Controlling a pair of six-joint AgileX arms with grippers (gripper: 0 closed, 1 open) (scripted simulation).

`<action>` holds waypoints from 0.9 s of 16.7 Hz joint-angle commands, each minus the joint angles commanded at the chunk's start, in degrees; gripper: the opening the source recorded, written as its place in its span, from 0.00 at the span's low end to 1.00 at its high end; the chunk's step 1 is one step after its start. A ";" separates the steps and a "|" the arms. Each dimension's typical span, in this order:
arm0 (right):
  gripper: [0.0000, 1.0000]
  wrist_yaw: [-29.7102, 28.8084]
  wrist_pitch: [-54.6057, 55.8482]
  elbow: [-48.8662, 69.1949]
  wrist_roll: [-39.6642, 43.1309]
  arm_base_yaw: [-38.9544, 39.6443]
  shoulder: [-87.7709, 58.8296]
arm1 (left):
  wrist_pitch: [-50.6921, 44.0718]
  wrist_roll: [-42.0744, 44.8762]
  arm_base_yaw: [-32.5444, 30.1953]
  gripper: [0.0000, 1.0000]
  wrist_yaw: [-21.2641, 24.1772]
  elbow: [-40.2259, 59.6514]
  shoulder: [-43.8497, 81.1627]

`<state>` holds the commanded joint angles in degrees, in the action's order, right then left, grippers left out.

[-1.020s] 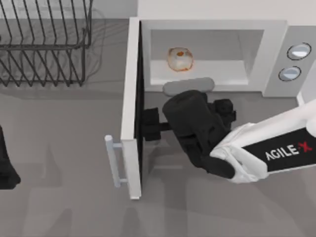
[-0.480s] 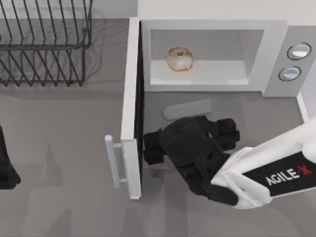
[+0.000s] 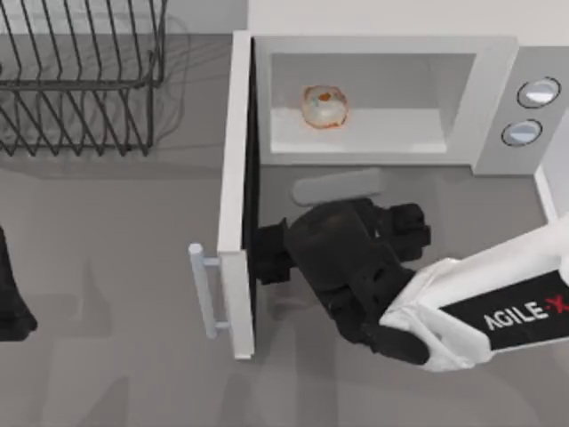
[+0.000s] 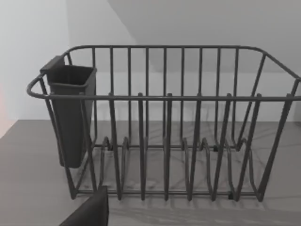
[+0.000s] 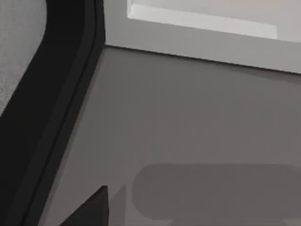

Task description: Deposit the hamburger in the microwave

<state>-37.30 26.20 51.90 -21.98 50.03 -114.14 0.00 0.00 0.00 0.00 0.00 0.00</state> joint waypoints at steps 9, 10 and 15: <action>1.00 0.14 -10.40 0.95 -0.64 1.18 4.42 | 0.00 0.00 0.00 1.00 0.00 0.00 0.00; 1.00 0.43 -12.13 0.78 -0.66 1.20 4.74 | 0.00 0.00 0.00 1.00 0.00 0.00 0.00; 1.00 1.94 -20.23 0.47 -0.47 0.98 6.47 | 0.00 0.00 0.00 1.00 0.00 0.00 0.00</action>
<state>-35.35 5.97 52.38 -22.44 51.01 -107.67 0.00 0.00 0.00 0.00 0.00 0.00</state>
